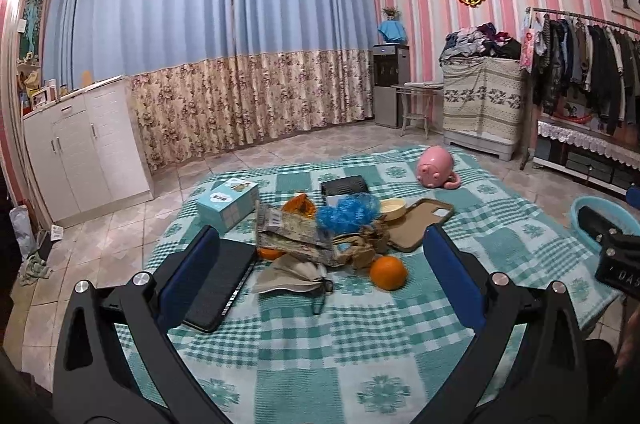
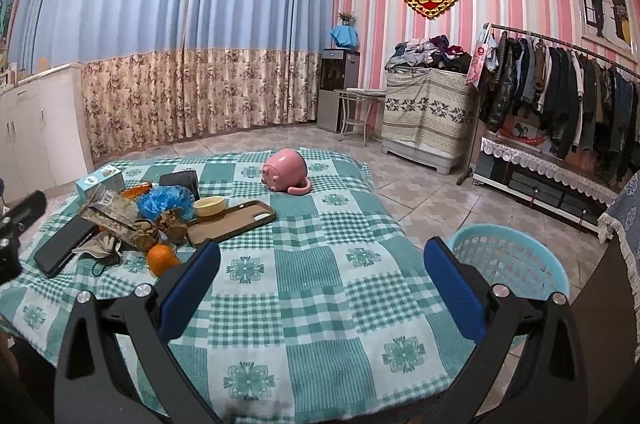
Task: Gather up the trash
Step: 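Grasp the beige cloth with the left tool while the right tool grasps the orange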
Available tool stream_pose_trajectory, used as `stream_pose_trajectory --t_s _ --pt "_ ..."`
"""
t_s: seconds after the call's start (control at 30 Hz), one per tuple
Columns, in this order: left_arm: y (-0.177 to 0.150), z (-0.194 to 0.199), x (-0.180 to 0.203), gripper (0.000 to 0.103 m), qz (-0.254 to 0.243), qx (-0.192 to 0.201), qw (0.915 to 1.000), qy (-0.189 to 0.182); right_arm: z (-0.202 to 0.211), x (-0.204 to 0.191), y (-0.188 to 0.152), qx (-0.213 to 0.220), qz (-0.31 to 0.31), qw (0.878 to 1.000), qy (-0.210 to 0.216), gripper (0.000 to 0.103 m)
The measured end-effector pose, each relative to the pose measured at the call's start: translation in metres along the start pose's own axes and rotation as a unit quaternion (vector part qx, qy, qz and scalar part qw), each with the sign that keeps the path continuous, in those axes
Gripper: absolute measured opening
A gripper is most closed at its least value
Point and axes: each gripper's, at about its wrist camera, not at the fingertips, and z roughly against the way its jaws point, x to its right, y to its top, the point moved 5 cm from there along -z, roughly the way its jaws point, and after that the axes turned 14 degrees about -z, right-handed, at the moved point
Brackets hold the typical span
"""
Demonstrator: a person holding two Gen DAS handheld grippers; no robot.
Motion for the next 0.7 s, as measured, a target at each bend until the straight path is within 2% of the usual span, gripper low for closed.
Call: stream_pose_trajectory --t_s 0.37,0.43,0.6,0.7 --pt "-0.037 -0.052 -0.05 0.098 0.012 -0.061 0.9977 0.025 -0.056 -0.011 -0.022 -0.037 0.02 0.999 -0.005 0.099" --pt "-0.049 -0.068 -0.057 0.098 0.019 -0.082 0.9961 0.028 -0.066 -0.016 -0.026 -0.041 0.017 0.999 0.012 0.099" --pt "-0.07 -0.098 -0.046 0.098 0.023 -0.115 0.9931 -0.006 -0.083 -0.021 -0.037 -0.053 0.018 0.998 0.015 0.099" --pt "-0.073 -0.112 -0.026 0.098 -0.001 -0.121 0.9922 -0.032 -0.099 -0.015 -0.046 -0.092 0.017 0.995 -0.019 0.099"
